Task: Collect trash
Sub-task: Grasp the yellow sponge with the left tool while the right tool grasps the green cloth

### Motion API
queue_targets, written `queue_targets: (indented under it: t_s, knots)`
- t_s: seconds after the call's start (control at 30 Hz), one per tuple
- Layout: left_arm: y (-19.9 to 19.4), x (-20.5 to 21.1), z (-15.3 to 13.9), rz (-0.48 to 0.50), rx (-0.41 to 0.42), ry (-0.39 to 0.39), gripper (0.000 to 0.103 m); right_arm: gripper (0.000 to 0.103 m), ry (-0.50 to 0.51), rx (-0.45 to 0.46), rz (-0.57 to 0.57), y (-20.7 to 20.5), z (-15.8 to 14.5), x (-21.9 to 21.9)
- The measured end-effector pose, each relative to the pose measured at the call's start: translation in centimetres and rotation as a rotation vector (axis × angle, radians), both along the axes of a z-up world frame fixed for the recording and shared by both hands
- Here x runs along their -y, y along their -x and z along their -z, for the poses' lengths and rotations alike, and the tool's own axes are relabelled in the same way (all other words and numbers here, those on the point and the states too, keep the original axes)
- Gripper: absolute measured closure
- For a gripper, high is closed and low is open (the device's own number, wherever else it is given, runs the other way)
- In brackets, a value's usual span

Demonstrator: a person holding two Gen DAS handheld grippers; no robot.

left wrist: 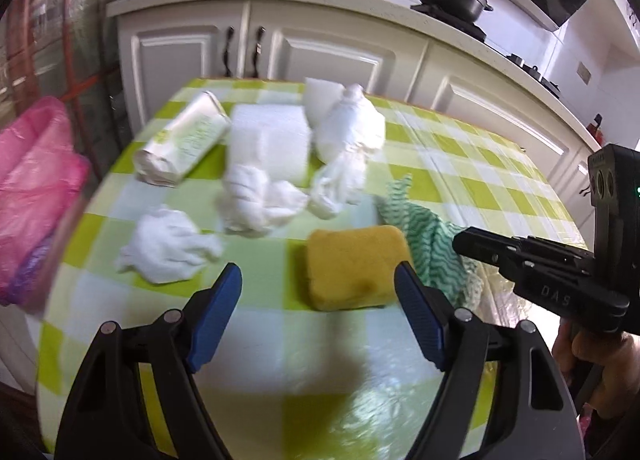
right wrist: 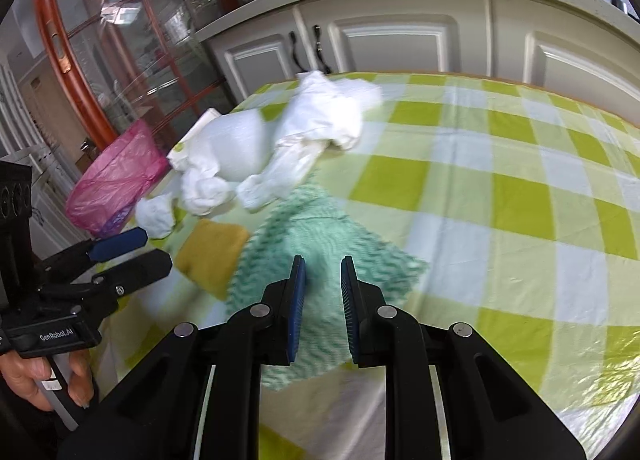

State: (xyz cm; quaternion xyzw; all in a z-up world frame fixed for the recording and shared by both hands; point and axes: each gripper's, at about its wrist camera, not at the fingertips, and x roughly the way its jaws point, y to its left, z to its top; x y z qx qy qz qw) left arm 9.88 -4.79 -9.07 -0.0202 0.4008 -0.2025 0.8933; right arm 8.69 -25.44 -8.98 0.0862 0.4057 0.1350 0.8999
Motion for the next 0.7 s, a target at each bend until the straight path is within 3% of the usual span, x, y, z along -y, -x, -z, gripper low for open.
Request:
queue_targets:
  t_s: [0.2, 0.3, 0.37, 0.43, 0.47, 0.5, 0.53, 0.7]
  knots:
    - [-1.1, 2.1, 1.3, 0.035, -0.043, 0.016, 0.028, 0.083, 0.010, -0.005, 0.051, 0.1, 0.0, 2.2]
    - [-1.9, 2.6, 2.4, 0.031, -0.082, 0.005, 0.042, 0.082, 0.014, -0.004, 0.060, 0.2, -0.2, 2.7]
    - [-2.0, 2.6, 2.6, 0.035, -0.089, 0.018, 0.046, 0.081, 0.019, -0.004, 0.051, 0.4, -0.4, 2.7]
    - [-2.0, 2.3, 2.4, 0.031, -0.086, 0.022, 0.051, 0.067, 0.020, -0.004, 0.035, 0.5, -0.6, 2.3]
    - [-2.0, 2.0, 2.2, 0.023, -0.084, 0.027, 0.052, 0.050, 0.021, -0.001, 0.031, 0.6, -0.8, 2.2]
    - [-1.9, 1.6, 1.9, 0.016, -0.078, 0.037, 0.052, 0.043, 0.029, 0.011, 0.021, 0.9, -1.1, 1.7]
    - [-1.9, 1.1, 1.6, 0.013, -0.075, 0.044, 0.052, 0.039, 0.036, 0.020, 0.008, 1.2, -1.3, 1.3]
    - [-1.3, -1.7, 0.4, -0.042, -0.051, 0.059, 0.052, 0.039, 0.085, 0.016, -0.082, 2.1, -1.4, -2.1]
